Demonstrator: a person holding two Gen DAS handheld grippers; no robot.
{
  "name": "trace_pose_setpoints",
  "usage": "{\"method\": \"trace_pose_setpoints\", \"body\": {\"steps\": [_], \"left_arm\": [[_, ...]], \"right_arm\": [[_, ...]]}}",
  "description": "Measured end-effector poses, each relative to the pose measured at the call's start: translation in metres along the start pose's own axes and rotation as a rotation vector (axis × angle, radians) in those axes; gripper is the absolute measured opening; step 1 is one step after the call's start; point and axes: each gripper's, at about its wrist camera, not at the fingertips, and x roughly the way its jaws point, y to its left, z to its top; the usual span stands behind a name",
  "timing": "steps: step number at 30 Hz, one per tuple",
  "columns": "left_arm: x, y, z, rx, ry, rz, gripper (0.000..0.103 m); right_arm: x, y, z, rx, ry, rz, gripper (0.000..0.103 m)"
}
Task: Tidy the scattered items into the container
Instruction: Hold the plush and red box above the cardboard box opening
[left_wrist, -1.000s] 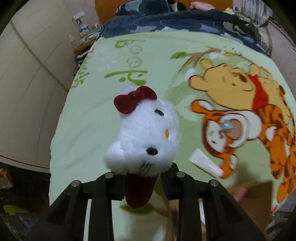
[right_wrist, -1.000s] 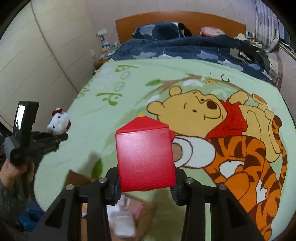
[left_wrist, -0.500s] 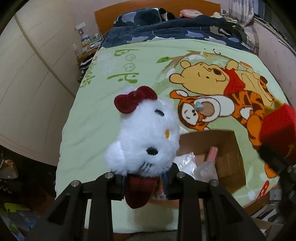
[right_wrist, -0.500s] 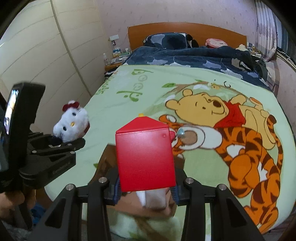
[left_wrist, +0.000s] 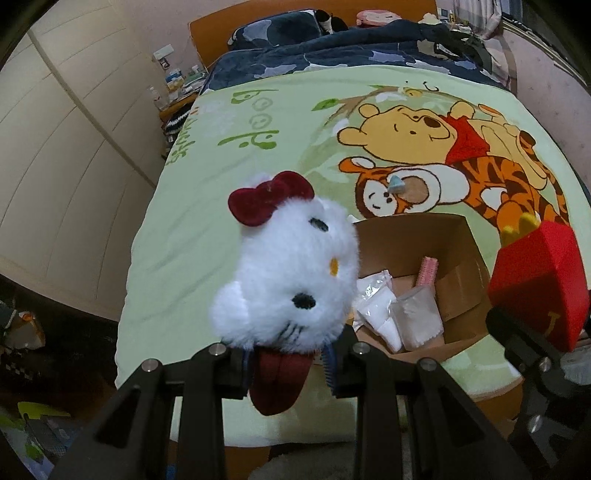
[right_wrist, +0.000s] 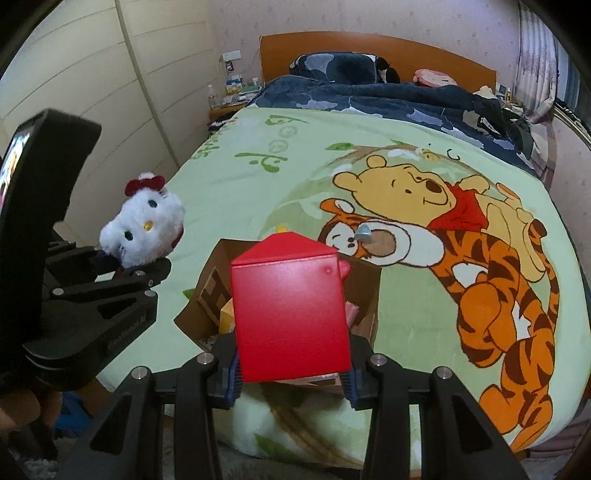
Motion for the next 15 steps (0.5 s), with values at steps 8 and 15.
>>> {"method": "trace_pose_setpoints", "body": {"steps": [8, 15], "left_arm": [[0.014, -0.003, -0.002, -0.010, 0.055, -0.035, 0.030], [0.024, -0.006, -0.003, -0.010, 0.090, -0.048, 0.030]], "right_arm": [[0.008, 0.004, -0.003, -0.008, 0.022, -0.004, 0.041], [0.011, 0.002, -0.003, 0.002, 0.029, -0.006, 0.041]]}}
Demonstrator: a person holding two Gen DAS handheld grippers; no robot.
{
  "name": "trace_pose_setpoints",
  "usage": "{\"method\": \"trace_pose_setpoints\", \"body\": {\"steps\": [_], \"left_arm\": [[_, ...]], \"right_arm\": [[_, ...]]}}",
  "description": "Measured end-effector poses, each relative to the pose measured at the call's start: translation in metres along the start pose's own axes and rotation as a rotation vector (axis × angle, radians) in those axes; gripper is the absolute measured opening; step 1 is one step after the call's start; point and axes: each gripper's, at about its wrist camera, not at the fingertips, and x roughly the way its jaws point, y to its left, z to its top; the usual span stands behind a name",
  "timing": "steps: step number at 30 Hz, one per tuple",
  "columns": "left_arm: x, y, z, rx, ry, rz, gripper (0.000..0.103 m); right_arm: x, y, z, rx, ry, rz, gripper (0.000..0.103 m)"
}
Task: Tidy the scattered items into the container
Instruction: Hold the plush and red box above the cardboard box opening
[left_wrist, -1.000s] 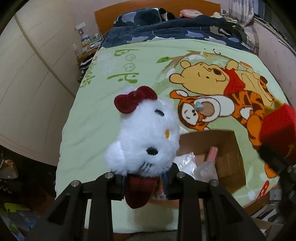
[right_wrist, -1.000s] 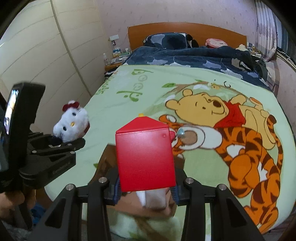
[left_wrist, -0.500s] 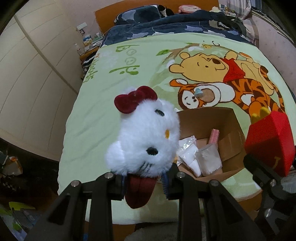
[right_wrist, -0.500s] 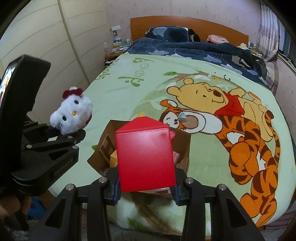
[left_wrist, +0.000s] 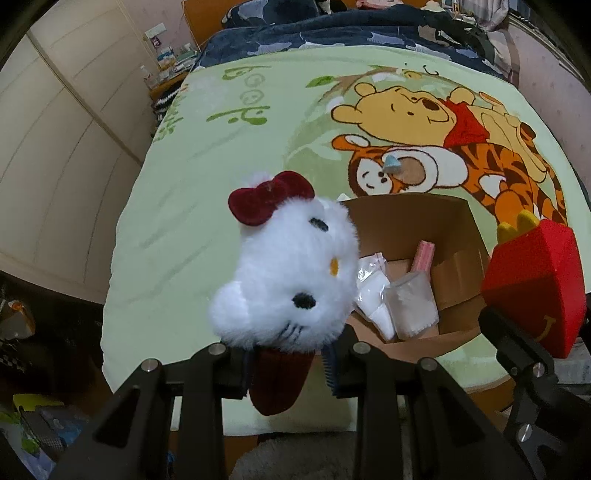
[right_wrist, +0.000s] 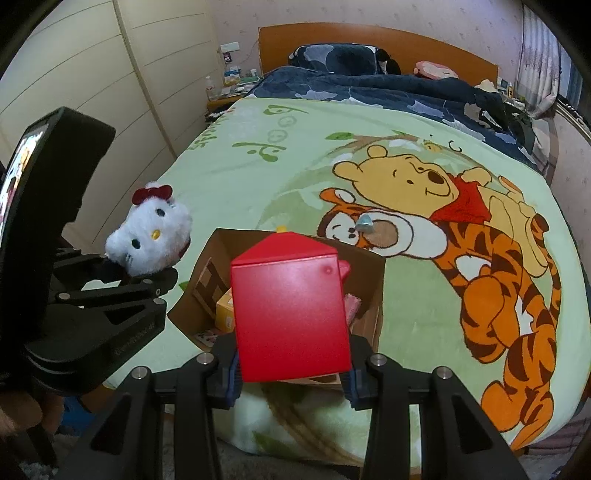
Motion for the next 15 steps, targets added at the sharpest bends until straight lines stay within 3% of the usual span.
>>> {"method": "trace_pose_setpoints", "body": {"steps": [15], "left_arm": [[0.0109, -0.0027, 0.0007, 0.000, 0.037, -0.022, 0.030]], "right_arm": [[0.0041, 0.0033, 0.0058, -0.018, 0.003, 0.007, 0.041]]}}
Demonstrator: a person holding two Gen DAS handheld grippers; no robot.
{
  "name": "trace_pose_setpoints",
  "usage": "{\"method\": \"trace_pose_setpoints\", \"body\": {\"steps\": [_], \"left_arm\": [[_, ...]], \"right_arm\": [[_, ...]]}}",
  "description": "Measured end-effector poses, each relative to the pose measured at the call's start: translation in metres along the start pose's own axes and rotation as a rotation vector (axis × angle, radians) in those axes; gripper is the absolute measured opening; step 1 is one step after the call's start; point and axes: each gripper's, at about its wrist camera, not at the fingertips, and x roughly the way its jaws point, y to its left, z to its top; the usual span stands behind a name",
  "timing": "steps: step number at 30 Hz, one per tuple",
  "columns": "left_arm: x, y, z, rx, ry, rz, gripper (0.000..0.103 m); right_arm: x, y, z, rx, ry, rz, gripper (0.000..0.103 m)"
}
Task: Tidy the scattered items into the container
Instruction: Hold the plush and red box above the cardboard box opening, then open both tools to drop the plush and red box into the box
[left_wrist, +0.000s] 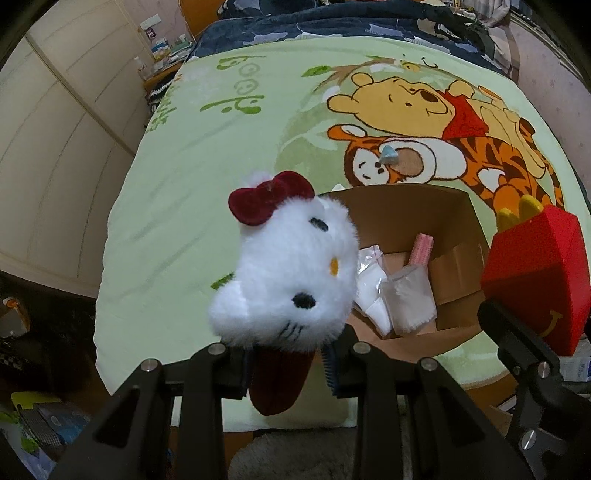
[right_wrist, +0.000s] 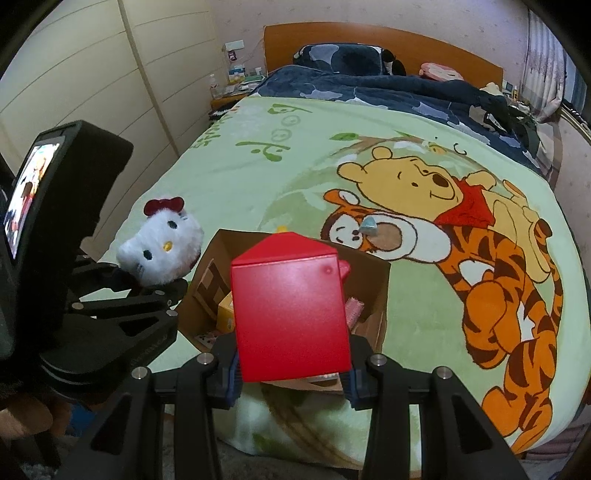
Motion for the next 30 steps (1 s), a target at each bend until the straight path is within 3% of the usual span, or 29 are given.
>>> {"method": "trace_pose_setpoints", "body": {"steps": [26, 30], "left_arm": [[0.010, -0.002, 0.006, 0.019, 0.026, 0.000, 0.031], [0.014, -0.004, 0.009, 0.035, 0.037, 0.016, 0.042]], "right_arm": [[0.012, 0.000, 0.008, -0.012, 0.018, 0.006, 0.042], [0.018, -0.003, 0.013, -0.005, 0.027, -0.010, 0.043]]}}
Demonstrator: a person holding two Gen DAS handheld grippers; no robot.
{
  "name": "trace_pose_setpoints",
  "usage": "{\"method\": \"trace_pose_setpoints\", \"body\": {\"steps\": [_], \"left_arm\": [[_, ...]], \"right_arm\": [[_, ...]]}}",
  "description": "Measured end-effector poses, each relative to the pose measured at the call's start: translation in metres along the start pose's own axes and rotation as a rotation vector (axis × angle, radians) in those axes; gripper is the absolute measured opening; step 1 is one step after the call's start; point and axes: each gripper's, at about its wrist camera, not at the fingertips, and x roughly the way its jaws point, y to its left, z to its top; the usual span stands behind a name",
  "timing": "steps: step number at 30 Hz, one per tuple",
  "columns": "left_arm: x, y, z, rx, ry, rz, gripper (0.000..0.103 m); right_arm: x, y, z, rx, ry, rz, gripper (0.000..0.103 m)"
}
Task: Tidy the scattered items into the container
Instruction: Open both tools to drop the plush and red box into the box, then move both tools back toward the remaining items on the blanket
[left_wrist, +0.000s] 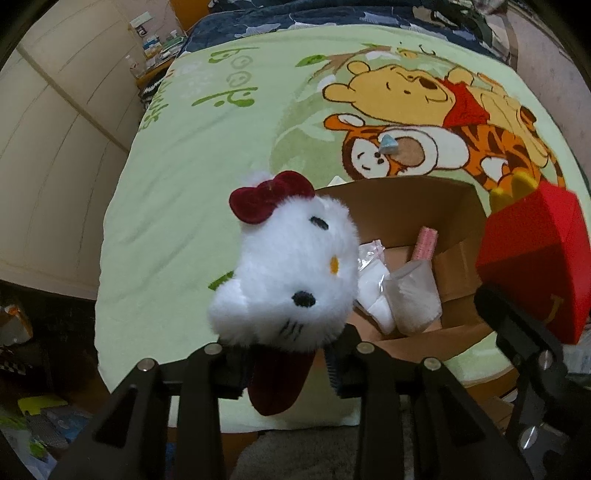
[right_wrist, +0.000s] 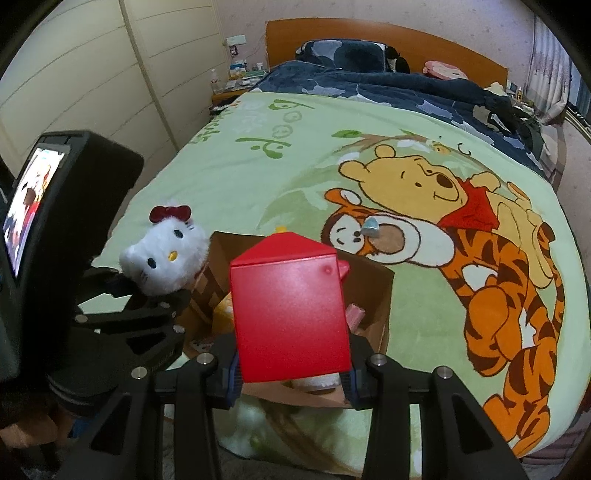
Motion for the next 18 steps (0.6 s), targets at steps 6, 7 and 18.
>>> {"method": "trace_pose_setpoints", "body": {"steps": [6, 7, 18], "left_arm": [[0.002, 0.010, 0.007, -0.036, -0.012, 0.055, 0.088], [0.002, 0.011, 0.007, -0.038, -0.012, 0.053, 0.089], [0.003, 0.007, 0.011, -0.021, -0.016, 0.066, 0.089]], "right_arm": [[0.004, -0.013, 0.008, 0.038, -0.031, -0.013, 0.065], [0.005, -0.014, 0.009, 0.041, -0.032, -0.011, 0.066], [0.001, -0.020, 0.010, 0.070, -0.043, -0.007, 0.066]]}}
